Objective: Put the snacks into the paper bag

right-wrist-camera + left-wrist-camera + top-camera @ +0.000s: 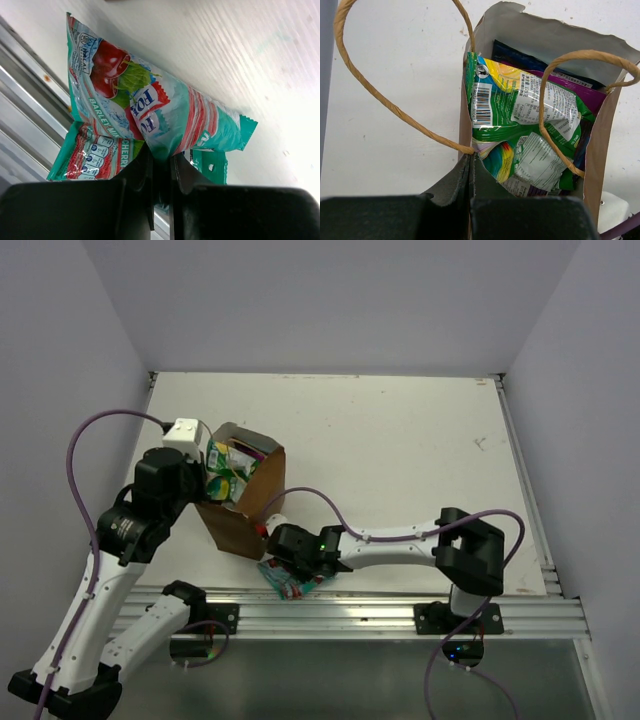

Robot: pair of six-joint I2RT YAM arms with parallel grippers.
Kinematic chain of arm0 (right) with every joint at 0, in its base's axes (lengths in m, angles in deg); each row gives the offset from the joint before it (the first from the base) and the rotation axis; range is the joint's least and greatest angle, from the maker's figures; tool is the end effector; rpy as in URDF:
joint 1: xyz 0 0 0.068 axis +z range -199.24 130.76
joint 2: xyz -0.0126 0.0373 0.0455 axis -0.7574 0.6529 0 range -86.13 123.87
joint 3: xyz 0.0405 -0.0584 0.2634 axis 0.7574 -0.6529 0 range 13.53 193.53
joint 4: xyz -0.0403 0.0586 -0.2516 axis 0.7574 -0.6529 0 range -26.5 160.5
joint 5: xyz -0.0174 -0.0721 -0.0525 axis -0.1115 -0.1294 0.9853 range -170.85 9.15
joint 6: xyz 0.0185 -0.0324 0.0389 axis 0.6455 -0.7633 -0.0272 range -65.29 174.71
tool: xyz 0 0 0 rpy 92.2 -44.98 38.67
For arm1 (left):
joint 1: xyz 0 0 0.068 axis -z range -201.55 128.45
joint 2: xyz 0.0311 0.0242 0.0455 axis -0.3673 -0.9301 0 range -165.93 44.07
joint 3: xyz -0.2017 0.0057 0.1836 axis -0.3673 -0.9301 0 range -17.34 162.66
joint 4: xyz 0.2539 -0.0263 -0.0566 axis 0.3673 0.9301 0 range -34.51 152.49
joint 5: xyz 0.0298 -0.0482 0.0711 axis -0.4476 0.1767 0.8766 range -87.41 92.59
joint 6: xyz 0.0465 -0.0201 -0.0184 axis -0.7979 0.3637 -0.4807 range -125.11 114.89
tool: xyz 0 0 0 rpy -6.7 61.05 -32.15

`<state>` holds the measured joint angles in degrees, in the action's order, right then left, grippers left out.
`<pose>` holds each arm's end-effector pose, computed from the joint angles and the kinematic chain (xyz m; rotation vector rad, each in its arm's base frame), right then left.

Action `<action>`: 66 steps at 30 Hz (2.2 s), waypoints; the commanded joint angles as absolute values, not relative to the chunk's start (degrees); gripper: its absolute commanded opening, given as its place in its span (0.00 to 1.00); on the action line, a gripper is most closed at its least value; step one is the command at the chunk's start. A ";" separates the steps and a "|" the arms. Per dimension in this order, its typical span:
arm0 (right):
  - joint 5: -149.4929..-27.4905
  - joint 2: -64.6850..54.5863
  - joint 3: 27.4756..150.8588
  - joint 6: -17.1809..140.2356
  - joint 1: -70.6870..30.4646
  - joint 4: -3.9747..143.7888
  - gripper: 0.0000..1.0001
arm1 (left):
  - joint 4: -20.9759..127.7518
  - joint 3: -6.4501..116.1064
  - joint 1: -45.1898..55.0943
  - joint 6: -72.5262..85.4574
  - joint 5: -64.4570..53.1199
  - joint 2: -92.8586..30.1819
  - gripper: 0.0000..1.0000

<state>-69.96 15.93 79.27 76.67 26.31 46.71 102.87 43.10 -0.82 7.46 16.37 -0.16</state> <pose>0.0970 0.3493 0.1805 -1.1280 2.3822 0.3630 0.1361 -0.0424 0.3674 0.0066 2.0988 -0.0959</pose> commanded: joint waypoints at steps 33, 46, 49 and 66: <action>-52.11 34.39 153.64 52.61 10.96 39.92 0.00 | 102.87 45.06 -0.10 8.07 14.46 3.82 0.00; -54.21 31.55 155.57 51.98 18.44 37.99 0.00 | 101.72 44.45 -0.10 7.89 13.84 2.41 0.00; -57.02 32.17 152.42 55.93 18.61 36.15 0.00 | 101.81 44.45 -0.10 7.81 14.28 2.67 0.00; -56.59 27.60 142.64 57.96 19.32 25.95 0.00 | 101.81 43.92 -0.10 7.54 14.63 3.81 0.00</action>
